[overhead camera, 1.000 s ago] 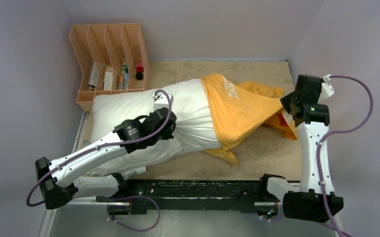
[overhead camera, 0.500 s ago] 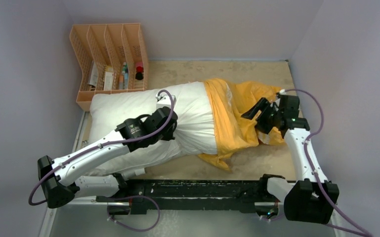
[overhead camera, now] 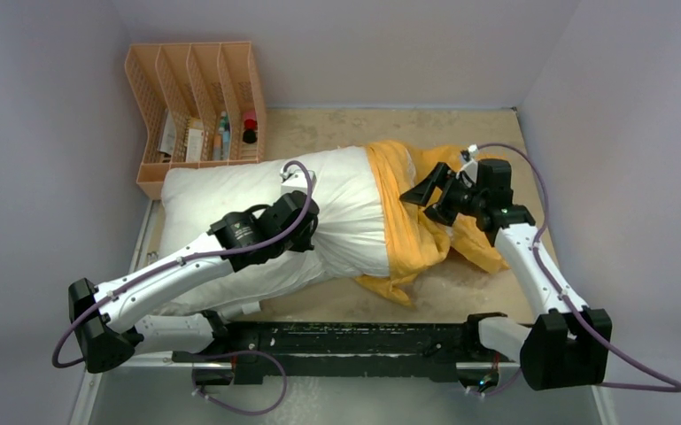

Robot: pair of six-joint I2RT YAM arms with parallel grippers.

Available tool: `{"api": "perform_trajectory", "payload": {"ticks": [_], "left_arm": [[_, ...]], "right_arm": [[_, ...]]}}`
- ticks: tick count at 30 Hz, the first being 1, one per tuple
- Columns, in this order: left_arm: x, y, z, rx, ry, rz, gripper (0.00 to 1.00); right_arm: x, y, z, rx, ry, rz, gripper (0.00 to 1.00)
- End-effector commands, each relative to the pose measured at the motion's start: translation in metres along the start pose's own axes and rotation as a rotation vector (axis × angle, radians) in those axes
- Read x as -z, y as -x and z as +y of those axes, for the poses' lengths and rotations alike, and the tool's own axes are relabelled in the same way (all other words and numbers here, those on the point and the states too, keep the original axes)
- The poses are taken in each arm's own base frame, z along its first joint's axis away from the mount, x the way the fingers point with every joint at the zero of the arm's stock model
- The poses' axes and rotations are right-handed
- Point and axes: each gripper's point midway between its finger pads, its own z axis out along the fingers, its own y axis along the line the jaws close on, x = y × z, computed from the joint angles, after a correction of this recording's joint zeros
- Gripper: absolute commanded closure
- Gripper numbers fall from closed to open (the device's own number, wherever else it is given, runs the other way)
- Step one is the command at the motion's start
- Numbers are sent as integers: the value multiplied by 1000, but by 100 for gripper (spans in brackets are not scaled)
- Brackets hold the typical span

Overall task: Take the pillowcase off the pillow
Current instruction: Remove the pillow from the pillowcase.

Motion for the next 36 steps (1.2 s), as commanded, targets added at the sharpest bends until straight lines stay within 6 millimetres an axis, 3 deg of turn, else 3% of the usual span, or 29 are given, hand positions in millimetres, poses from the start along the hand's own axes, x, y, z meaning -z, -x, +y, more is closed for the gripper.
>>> {"api": "perform_trajectory", "payload": {"ticks": [1, 5, 7, 10, 12, 16, 21, 23, 31, 33, 36], "left_arm": [[-3, 3, 10, 5, 40, -20, 100], [-4, 4, 10, 11, 42, -23, 100], [-4, 4, 10, 10, 42, -23, 100], [-3, 4, 11, 7, 45, -21, 100], [-3, 3, 13, 3, 53, -22, 100], [-2, 2, 21, -4, 85, -24, 100], [-1, -1, 29, -11, 117, -21, 100], [0, -2, 29, -10, 115, -22, 100], [4, -2, 38, -4, 142, -32, 100], [6, -2, 41, -3, 152, -37, 100], [9, -1, 47, -7, 178, -44, 100]], "right_arm": [[0, 1, 47, 170, 148, 47, 12], [-10, -18, 56, 232, 175, 100, 18], [-14, -16, 50, 237, 120, 83, 31], [-11, 3, 24, 242, -73, -10, 58], [2, 13, 12, 238, -199, -58, 81], [47, 64, 4, 293, -424, -308, 100], [109, 111, -6, 331, -673, -506, 100], [123, 124, -1, 338, -694, -551, 100], [183, 161, 30, 333, -737, -751, 100], [203, 167, 47, 359, -678, -868, 100], [211, 169, 57, 411, -631, -925, 100]]}}
